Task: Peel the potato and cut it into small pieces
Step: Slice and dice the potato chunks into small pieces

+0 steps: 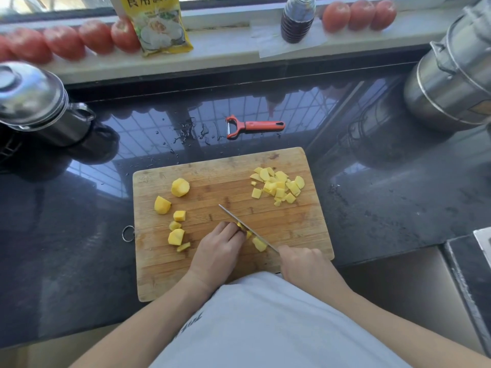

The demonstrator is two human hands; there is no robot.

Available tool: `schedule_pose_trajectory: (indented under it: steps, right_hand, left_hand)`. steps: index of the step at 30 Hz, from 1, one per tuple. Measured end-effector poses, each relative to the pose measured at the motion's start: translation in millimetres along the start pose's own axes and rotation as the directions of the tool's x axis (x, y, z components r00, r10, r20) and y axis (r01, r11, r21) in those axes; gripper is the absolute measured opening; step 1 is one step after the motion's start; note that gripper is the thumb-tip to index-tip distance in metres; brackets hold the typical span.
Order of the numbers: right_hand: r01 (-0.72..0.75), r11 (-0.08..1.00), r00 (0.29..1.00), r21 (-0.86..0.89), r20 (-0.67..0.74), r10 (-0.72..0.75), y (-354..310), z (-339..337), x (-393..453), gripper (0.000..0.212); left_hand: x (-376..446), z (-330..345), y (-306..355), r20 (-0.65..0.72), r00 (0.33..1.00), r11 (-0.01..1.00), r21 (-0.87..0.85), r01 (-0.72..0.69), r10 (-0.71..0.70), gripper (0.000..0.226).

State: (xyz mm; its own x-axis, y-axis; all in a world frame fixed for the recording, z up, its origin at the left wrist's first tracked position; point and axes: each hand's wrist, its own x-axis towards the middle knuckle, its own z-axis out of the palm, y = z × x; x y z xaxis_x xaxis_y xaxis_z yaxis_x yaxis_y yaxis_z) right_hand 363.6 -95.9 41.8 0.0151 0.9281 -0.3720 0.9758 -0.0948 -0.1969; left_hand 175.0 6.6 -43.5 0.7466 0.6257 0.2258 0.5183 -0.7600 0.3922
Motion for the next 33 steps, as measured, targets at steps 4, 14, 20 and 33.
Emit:
schedule_pose_trajectory:
  steps: [4,14,20,33]
  right_hand:
    - [-0.040,0.999,0.994,0.023,0.101,0.038,-12,-2,20,0.026]
    - [-0.146,0.983,0.985,0.111,0.109,0.134,-8,-9,23,0.014]
    - [-0.095,0.995,0.995,0.035,0.018,0.094,12,-18,30,0.015]
    - [-0.209,0.926,0.973,0.315,-0.031,0.230,22,-23,0,0.017]
  left_hand:
    - [1,-2,1,0.007,1.000,1.000,-0.009,-0.012,0.012,0.015]
    - [5,-2,5,-0.008,1.000,1.000,-0.006,0.015,-0.015,0.011]
    - [7,-3,6,0.017,1.000,1.000,0.018,0.009,-0.010,0.017]
    - [6,-10,-3,0.017,1.000,0.999,0.025,0.024,-0.025,0.014]
